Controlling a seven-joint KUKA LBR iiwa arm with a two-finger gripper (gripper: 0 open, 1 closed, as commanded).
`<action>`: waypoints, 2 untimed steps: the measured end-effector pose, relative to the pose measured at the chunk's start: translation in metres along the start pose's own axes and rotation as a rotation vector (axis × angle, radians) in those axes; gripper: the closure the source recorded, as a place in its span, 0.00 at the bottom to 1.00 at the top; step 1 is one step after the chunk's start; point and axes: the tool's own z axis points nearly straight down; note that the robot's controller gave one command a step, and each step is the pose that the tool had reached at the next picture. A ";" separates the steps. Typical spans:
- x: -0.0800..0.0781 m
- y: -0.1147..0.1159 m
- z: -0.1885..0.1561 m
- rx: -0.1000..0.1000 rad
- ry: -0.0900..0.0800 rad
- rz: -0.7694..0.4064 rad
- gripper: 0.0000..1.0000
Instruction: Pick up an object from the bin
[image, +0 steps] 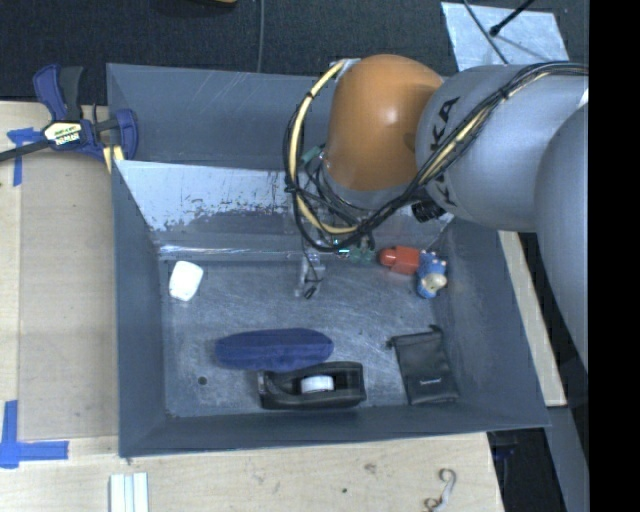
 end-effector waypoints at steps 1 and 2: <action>0.124 0.038 0.048 0.001 -0.011 -0.094 0.00; 0.083 0.048 0.092 0.000 -0.026 -0.281 0.00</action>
Offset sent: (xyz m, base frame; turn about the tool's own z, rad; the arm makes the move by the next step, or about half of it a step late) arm -0.1249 0.0380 -0.0483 -0.0901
